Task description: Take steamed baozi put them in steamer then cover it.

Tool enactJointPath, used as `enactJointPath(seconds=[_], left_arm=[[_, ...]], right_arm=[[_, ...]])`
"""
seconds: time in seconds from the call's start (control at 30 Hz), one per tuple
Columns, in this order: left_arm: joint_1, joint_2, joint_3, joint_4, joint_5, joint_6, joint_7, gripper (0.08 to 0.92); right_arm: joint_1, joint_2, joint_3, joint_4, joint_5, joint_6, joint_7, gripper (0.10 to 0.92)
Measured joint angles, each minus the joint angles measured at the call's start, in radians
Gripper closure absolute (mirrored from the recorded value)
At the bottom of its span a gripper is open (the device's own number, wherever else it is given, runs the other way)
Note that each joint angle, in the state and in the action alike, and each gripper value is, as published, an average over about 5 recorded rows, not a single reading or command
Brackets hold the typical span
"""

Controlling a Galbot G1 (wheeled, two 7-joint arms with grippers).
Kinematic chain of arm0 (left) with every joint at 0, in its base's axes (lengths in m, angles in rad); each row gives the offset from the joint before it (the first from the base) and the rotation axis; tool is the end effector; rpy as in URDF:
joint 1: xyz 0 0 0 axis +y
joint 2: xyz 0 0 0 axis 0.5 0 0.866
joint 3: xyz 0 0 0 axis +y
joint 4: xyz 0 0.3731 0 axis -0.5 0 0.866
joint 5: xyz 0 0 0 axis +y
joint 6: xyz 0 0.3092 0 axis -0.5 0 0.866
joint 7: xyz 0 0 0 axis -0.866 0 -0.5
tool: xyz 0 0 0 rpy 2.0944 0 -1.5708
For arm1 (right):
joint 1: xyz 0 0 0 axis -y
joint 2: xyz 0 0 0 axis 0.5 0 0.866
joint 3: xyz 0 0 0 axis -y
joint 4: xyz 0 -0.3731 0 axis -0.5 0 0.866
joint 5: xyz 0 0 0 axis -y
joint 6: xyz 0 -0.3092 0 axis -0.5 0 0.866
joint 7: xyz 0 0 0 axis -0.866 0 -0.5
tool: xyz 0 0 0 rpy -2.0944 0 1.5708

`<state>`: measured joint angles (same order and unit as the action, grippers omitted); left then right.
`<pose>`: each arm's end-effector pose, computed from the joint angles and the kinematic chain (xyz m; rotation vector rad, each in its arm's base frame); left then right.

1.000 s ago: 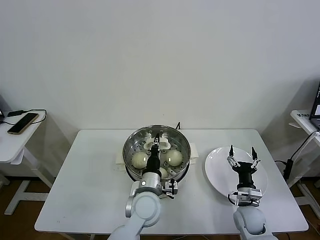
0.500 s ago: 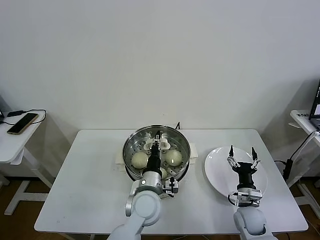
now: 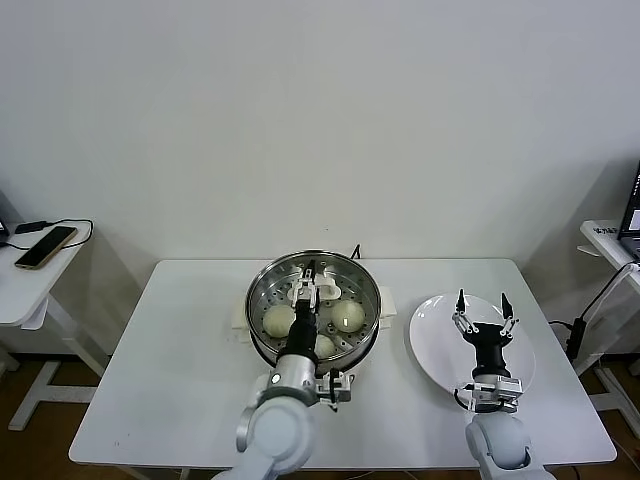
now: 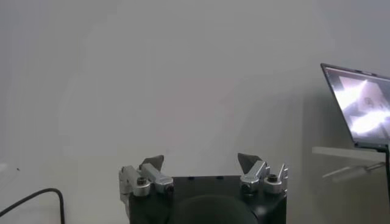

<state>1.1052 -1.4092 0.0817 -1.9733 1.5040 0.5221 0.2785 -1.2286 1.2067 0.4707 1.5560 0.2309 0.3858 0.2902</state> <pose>0.2176 -0.1192 -0.2878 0.1856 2.2747 2.0651 0.2389 -0.1192 -0.4086 0.3062 2.9336 -0.1317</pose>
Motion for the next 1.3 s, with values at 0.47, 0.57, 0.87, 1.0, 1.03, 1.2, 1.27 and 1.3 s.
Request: enactJointPath(seconds=[0.47,0.57,0.87,1.0,1.03,1.2,1.27,1.3], left_arm=[[0.102,0.086,-0.135,-0.221,-0.306,-0.018,-0.106,0.177],[0.114,0.101,-0.224,-0.223,-0.484,-0.054,-0.190,0.177],[0.151,0.139,-0.488,-0.112,-1.047,-0.225,-0.319,0.177],[0.166,0.139,-0.561,-0.042,-1.209,-0.323,-0.324,0.177],[0.171,0.139,-0.574,-0.026,-1.241,-0.346,-0.323,0.177],[0.203,0.135,-0.629,0.044,-1.363,-0.446,-0.310,0.177],[0.217,0.134,-0.648,0.067,-1.398,-0.479,-0.304,0.177],[0.224,0.134,-0.656,0.077,-1.413,-0.494,-0.301,0.177]], right_arm=[[-0.027,-0.023,-0.015,0.038,0.044,-0.056,-0.015,0.203],[-0.043,-0.034,-0.016,0.059,0.074,-0.096,-0.024,0.203],[-0.082,-0.050,-0.011,0.098,0.159,-0.173,-0.069,0.203],[-0.098,-0.050,-0.010,0.109,0.179,-0.188,-0.081,0.203],[-0.102,-0.050,-0.010,0.112,0.183,-0.190,-0.083,0.203],[-0.123,-0.050,-0.007,0.125,0.197,-0.198,-0.095,0.203],[-0.131,-0.051,-0.005,0.130,0.201,-0.200,-0.099,0.203],[-0.136,-0.051,-0.004,0.131,0.203,-0.200,-0.101,0.203]])
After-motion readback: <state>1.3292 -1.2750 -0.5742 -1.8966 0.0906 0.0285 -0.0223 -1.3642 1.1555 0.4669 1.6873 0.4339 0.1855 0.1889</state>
